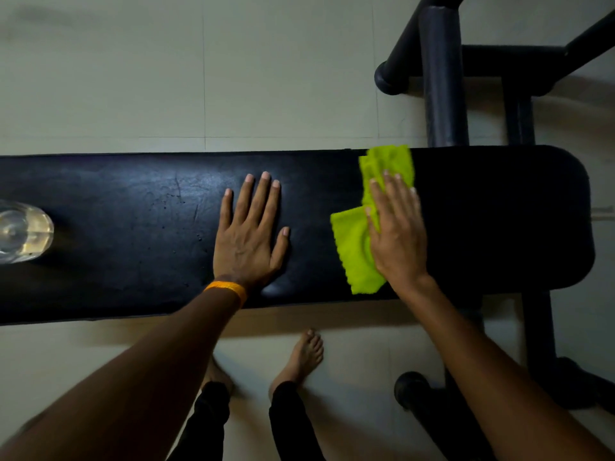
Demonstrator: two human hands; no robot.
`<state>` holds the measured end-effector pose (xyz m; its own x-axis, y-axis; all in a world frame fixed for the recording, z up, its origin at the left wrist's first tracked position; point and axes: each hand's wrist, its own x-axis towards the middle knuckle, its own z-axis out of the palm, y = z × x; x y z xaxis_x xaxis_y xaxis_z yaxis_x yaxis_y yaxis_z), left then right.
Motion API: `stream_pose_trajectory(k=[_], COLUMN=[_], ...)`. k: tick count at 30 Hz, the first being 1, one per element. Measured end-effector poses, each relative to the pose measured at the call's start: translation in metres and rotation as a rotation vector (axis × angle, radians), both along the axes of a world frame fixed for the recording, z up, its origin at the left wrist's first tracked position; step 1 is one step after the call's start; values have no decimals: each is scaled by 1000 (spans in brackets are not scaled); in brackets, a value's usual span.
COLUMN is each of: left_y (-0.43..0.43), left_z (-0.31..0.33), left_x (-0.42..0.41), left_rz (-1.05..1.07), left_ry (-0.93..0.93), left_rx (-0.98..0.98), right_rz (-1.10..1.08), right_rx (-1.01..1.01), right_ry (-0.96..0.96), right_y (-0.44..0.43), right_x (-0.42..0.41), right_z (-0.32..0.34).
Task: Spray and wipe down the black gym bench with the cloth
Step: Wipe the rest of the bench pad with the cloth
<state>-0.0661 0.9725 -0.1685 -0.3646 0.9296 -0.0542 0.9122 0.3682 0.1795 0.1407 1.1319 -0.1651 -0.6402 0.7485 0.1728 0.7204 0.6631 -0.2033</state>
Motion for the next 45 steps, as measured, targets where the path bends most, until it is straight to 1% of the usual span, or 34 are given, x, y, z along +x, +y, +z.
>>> stream_pose_trajectory(k=[2, 3, 4, 6, 8, 9, 10, 11, 13, 14, 15, 16, 18, 19, 20, 21, 23, 25, 26, 27, 28, 30, 31, 32, 33, 35, 37, 38, 39, 40, 42, 43, 44, 45], left_y=[0, 0, -1, -2, -3, -4, -4, -3, -2, -2, -1, -1, -2, -2, -2, -1, -4, -21, -35, -50, -66, -97, -110, -121, -129, -140, -142, -141, -141, -141, -143, -144, -144, -143], left_z=[0, 0, 0, -1, -2, -2, -2, -2, 0, 0, 1, 1, 1, 1, 1, 2, 6, 9, 10, 11, 12, 15, 15, 14, 12, 8, 3, 2, 1, 1, 2, 2, 1, 1], left_x=[0, 0, 0, -1, -2, -2, -2, -2, -3, -3, -3, -3, -4, -4, -5, -5, -10, -22, -32, -44, -58, -87, -101, -113, -123, -131, -129, -128, -127, -128, -130, -130, -130, -129], left_rz=[2, 2, -1, -6, -9, -12, -16, -18, -16, -15, -15, -17, -17, -15, -16, -21, -49, -58, -32, 11, 60, 136, 157, 175, 192, 214, 217, 217, 218, 218, 216, 216, 217, 217], left_ry=[-9, -14, -18, -27, -35, -36, -37, -40, -54, -60, -66, -75, -89, -94, -102, -116, -171, -211, -210, -199, -181, -136, -114, -98, -90, -76, -45, -36, -32, -31, -29, -26, -22, -20], left_rx=[2, 6, 11, 16, 9, 2, -3, -5, 0, 3, 6, 7, 9, 9, 11, 19, 52, 91, 99, 103, 104, 82, 57, 30, 6, -22, -37, -42, -42, -35, -23, -21, -19, -16], right_rz=[-210, -227, -189, -10, 120, 117, 54, -64, -299, -321, -259, -147, 70, 111, 103, 48, -163, -360, -370, -292, -157, 108, 173, 180, 135, -91, -352, -408, -363, -222, 172, 313, 379, 361], right_rx=[-27, -30, -29, -35, 9, 34, 49, 57, 16, -18, -41, -53, -61, -48, -34, -24, -45, -65, -69, -60, -62, -71, -56, -38, -17, -41, -77, -84, -81, -76, -70, -41, -10, 9], right_ry=[27, 38, 47, 24, 1, -14, -23, -30, -24, -18, -15, -31, -98, -112, -128, -137, -104, -44, -28, -27, -50, -109, -113, -116, -112, -74, -17, -1, 6, -6, -68, -81, -79, -75], right_y=[-28, -49, -67, -76, -48, -30, -14, -8, -28, -47, -66, -80, -81, -69, -57, -46, -40, -70, -93, -114, -130, -130, -116, -100, -85, -68, -86, -105, -126, -145, -164, -155, -138, -121], right_x=[-7, -14, -22, -26, -22, -19, -18, -22, -46, -59, -68, -70, -61, -57, -56, -57, -65, -91, -104, -113, -117, -113, -110, -108, -107, -110, -133, -148, -162, -174, -186, -188, -190, -192], right_z=[4, 4, 2, -1, -4, -5, -4, -2, 4, 6, 7, 7, 8, 8, 8, 8, 11, 13, 12, 10, 9, 6, 5, 3, 2, 3, 6, 7, 7, 6, 2, 0, -2, -4])
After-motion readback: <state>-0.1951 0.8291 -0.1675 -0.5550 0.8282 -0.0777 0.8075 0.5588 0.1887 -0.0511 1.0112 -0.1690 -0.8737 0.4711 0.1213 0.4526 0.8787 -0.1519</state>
